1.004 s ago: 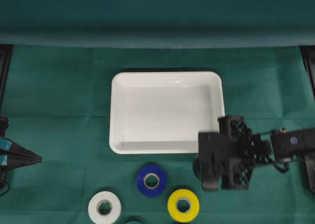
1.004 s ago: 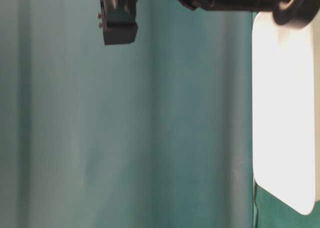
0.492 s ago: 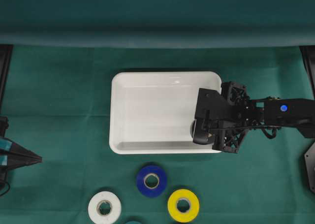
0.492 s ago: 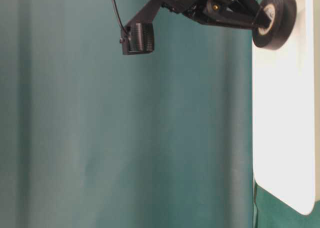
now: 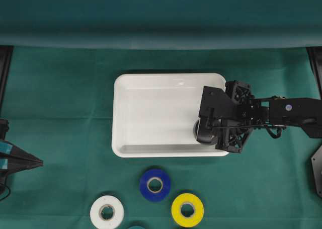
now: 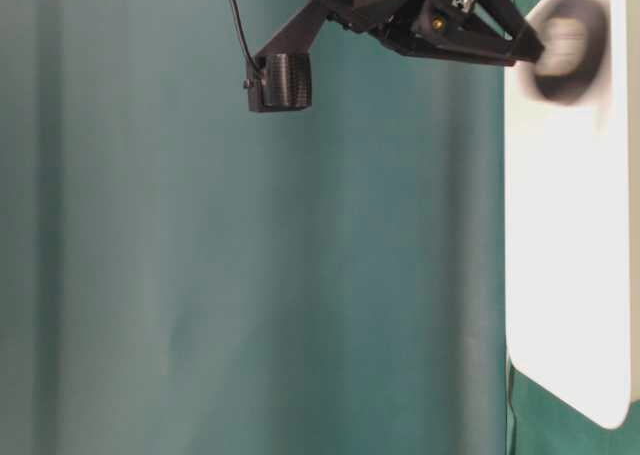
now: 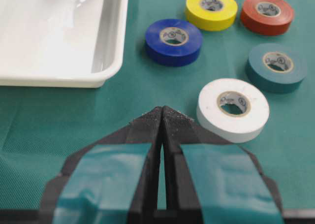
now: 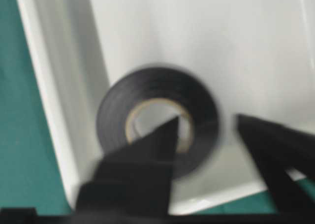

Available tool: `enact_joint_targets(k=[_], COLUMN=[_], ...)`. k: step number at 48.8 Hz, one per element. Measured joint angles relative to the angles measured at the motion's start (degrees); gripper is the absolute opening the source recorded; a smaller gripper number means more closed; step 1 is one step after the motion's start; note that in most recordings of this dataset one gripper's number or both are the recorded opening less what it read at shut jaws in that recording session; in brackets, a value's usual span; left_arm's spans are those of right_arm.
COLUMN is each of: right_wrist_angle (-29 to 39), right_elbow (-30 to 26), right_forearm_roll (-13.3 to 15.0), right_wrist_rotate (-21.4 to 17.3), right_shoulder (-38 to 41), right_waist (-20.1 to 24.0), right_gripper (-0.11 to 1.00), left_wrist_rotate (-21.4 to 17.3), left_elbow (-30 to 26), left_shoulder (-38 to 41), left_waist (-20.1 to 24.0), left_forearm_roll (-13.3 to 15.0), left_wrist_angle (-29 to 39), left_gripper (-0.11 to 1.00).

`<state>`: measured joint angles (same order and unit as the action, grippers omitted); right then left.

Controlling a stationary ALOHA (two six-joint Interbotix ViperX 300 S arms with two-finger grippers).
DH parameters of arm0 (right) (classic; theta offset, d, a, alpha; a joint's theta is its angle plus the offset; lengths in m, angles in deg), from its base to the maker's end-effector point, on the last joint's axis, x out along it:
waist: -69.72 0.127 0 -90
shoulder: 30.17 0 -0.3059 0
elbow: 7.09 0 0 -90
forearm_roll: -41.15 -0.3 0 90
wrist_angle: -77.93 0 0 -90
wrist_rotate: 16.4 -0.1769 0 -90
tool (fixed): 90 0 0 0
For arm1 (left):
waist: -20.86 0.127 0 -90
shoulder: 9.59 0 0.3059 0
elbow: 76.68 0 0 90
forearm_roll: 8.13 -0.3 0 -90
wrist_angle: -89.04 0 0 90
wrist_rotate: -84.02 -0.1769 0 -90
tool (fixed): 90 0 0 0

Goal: Put the tape into the white case with the right arm.
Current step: 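Carry the black tape roll into the tray's right side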

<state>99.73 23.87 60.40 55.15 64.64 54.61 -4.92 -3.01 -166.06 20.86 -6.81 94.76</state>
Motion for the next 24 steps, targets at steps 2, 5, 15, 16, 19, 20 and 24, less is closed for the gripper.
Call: enact_joint_targets(k=[2,5,15,16,19,20,24], right_wrist_angle=[-0.09,-0.35,-1.58,-1.58,-1.49,-1.58,-1.41], right_elbow=[0.26,0.62,1.49,1.58,2.11,2.37,3.78], right_forearm_roll=[-0.09,-0.09,-0.09,-0.09,0.00,-0.09,-0.09], right_wrist_rotate=[0.09,0.00,0.00,0.00,0.00,0.00,0.00], right_shoulder=[0.00,0.00,0.09,0.09,-0.26,-0.44,-2.02], right_waist=[0.00,0.00,0.00,0.00,0.00,0.00,0.00], right_gripper=[0.43,0.62,0.61,0.61,0.62,0.61,0.62], left_wrist_rotate=[0.00,0.00,0.00,0.00,0.00,0.00,0.00], left_elbow=[0.00,0.00,0.00,0.00,0.00,0.00,0.00], left_shoulder=[0.00,0.00,0.00,0.00,0.00,0.00,0.00], left_waist=[-0.09,0.00,-0.09,-0.09,0.00,0.00,0.00], left_forearm_roll=[0.00,0.00,-0.09,-0.09,0.00,0.00,0.00], left_wrist_angle=[0.00,0.00,0.00,0.00,-0.09,0.00,0.00], left_gripper=[0.00,0.00,0.00,0.00,0.00,0.00,0.00])
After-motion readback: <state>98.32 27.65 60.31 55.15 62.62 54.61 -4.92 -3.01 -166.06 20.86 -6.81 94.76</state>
